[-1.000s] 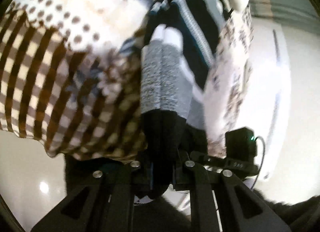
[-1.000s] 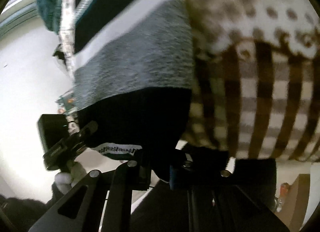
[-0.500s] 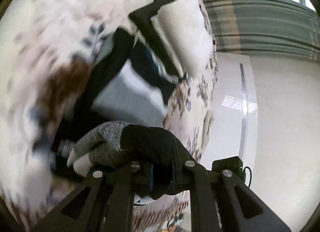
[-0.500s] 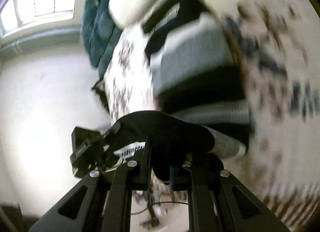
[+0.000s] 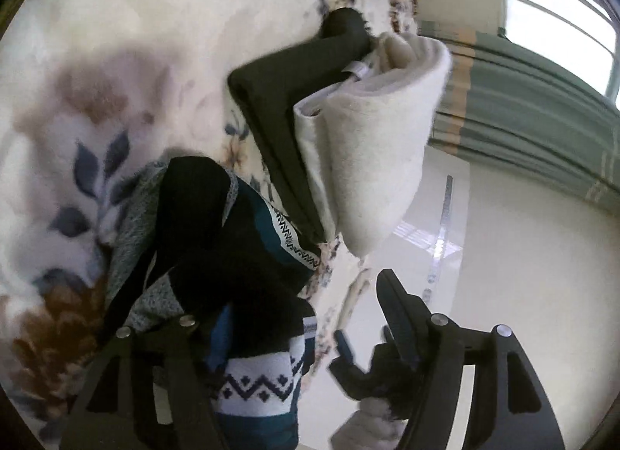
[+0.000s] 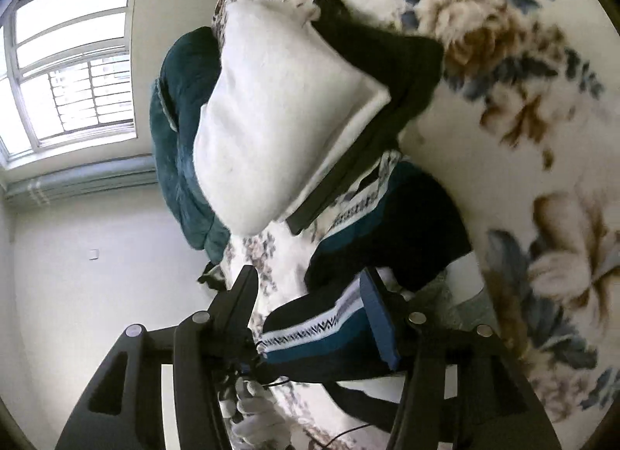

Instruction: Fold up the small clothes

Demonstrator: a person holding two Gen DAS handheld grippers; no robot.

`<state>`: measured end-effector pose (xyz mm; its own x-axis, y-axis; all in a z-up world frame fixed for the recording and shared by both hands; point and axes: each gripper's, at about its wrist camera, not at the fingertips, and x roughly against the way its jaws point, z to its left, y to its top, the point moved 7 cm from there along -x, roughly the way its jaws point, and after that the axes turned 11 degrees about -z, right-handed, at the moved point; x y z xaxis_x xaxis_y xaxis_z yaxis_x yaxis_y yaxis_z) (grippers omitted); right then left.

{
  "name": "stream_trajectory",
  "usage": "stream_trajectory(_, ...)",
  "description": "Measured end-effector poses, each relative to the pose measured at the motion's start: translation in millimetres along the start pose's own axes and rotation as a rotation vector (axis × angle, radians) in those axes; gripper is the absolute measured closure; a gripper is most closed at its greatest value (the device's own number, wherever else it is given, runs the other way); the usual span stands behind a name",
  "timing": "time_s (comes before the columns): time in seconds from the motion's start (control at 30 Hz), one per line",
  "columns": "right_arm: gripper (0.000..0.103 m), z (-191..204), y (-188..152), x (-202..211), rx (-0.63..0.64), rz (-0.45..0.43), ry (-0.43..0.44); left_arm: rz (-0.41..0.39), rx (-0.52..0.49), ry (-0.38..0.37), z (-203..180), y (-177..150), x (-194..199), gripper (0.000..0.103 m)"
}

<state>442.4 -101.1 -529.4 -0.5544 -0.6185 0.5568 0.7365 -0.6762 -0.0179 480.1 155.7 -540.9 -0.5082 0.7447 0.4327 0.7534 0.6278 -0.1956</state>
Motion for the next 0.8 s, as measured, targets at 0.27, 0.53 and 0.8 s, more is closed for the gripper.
stream_trajectory(0.27, 0.046, -25, -20, -17, 0.082, 0.036, -0.127, 0.002, 0.066, -0.024, -5, 23, -21, 0.036)
stream_trajectory(0.53, 0.046, -35, -17, -18, 0.098, 0.005, -0.179, -0.067, -0.185, 0.029, -38, 37, 6, 0.035)
stream_trajectory(0.8, 0.033, -41, -25, -15, 0.240, 0.073, -0.308, -0.059, -0.447, 0.245, 8, -33, 76, 0.035)
